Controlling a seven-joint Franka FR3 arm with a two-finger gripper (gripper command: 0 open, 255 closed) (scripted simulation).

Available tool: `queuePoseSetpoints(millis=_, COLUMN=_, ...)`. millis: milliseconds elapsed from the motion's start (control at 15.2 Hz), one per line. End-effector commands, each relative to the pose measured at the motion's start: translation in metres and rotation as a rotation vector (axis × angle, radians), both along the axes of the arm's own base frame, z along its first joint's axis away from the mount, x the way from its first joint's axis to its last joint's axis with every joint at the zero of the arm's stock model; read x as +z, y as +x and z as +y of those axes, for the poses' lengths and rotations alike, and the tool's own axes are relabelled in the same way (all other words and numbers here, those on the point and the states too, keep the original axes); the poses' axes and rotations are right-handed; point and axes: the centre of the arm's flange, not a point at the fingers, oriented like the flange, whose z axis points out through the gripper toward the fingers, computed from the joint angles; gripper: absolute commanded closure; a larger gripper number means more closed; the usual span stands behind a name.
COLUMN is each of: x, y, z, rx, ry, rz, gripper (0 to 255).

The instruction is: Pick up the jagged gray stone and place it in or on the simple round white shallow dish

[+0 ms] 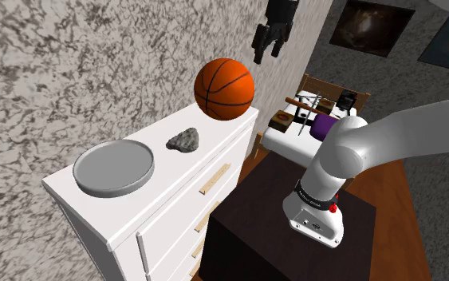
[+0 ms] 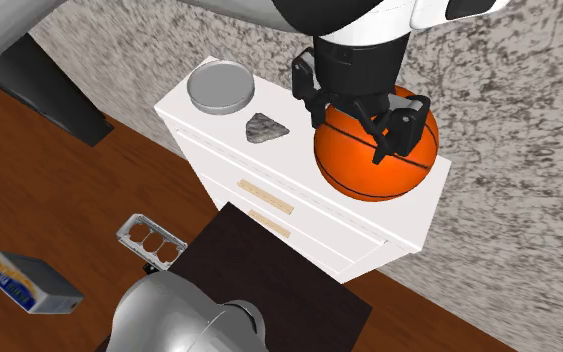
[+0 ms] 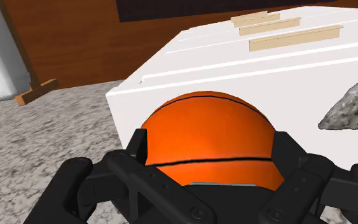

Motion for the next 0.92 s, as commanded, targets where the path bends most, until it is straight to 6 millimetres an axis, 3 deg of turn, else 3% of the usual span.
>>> queuePoseSetpoints(millis=0, x=0.0, y=0.0, z=0.0, rx=0.0, ry=0.0, rz=0.0, gripper=0)
queuePoseSetpoints(millis=858, x=-0.129, y=0.032, z=0.084, rx=-0.458, ry=0.183, rz=-0.043, gripper=0)
